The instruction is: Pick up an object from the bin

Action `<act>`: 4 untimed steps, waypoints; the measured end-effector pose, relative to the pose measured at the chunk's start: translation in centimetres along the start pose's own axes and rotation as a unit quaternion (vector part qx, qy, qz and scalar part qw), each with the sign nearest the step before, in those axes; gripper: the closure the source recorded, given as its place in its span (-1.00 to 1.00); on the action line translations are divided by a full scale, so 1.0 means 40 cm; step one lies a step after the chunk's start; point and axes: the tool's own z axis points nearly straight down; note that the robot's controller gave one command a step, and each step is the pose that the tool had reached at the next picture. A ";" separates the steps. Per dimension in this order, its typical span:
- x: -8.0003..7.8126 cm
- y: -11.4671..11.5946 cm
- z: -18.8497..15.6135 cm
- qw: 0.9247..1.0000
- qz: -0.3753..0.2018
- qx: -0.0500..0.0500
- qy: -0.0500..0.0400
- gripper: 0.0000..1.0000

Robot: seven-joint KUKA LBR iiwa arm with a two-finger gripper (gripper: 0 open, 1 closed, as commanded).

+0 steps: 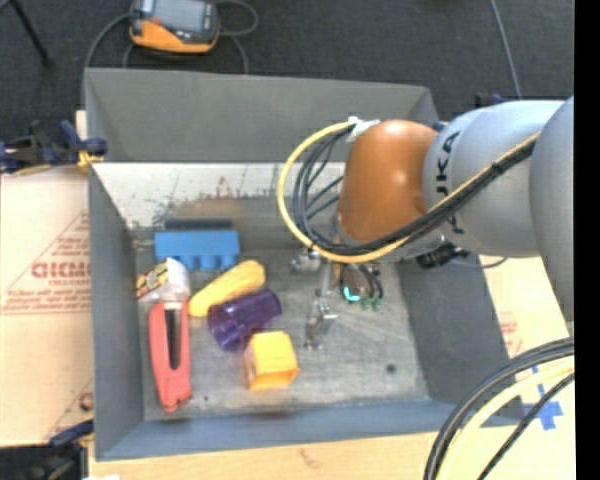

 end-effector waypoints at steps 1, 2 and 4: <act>-0.005 0.000 -0.010 1.000 0.000 0.000 -0.003 -1.00; 0.000 0.023 0.009 1.000 -0.012 0.001 -0.006 -1.00; 0.020 0.216 0.121 1.000 0.026 0.004 -0.005 1.00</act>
Offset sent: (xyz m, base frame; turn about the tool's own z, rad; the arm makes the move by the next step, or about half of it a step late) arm -0.0178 0.0680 -0.0484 -0.1703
